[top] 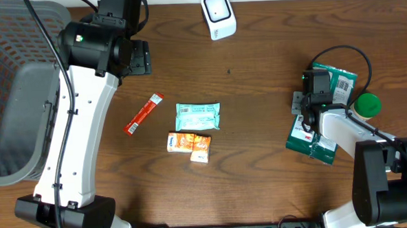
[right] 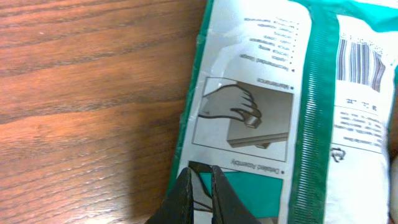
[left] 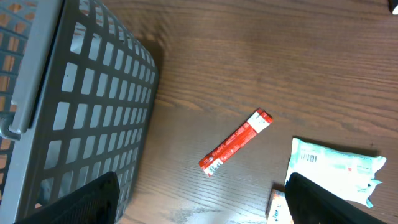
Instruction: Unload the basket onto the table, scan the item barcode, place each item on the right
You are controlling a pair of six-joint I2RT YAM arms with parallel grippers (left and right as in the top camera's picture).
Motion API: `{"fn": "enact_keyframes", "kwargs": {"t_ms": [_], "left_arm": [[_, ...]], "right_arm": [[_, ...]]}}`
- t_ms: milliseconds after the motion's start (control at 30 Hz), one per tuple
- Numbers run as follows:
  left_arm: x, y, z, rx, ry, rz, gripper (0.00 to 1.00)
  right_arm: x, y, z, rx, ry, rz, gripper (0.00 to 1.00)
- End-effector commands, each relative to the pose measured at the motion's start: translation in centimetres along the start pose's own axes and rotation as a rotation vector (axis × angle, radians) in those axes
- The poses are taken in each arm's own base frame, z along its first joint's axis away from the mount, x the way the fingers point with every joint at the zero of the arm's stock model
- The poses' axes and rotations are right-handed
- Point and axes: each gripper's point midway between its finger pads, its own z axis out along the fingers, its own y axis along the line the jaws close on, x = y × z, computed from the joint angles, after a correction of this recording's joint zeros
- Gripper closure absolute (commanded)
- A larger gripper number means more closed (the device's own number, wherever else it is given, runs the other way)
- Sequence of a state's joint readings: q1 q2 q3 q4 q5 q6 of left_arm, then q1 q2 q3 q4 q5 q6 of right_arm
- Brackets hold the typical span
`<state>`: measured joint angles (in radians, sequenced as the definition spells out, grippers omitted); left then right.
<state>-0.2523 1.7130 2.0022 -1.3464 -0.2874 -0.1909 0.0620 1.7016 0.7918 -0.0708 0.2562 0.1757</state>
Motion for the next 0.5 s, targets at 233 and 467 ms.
{"fn": "enact_keyframes", "kwargs": {"t_ms": [233,467], "left_arm": [[0.2,0.1,0.5,-0.015,0.015,-0.007,0.14],[0.2,0.1,0.5,-0.015,0.015,-0.008,0.14]], "right_arm": [[0.8,4.2,1.1,-0.229,0.022,0.015,0.85],[1.9,-0.5,3.0,0.033,0.036,0.013,0.99]]}}
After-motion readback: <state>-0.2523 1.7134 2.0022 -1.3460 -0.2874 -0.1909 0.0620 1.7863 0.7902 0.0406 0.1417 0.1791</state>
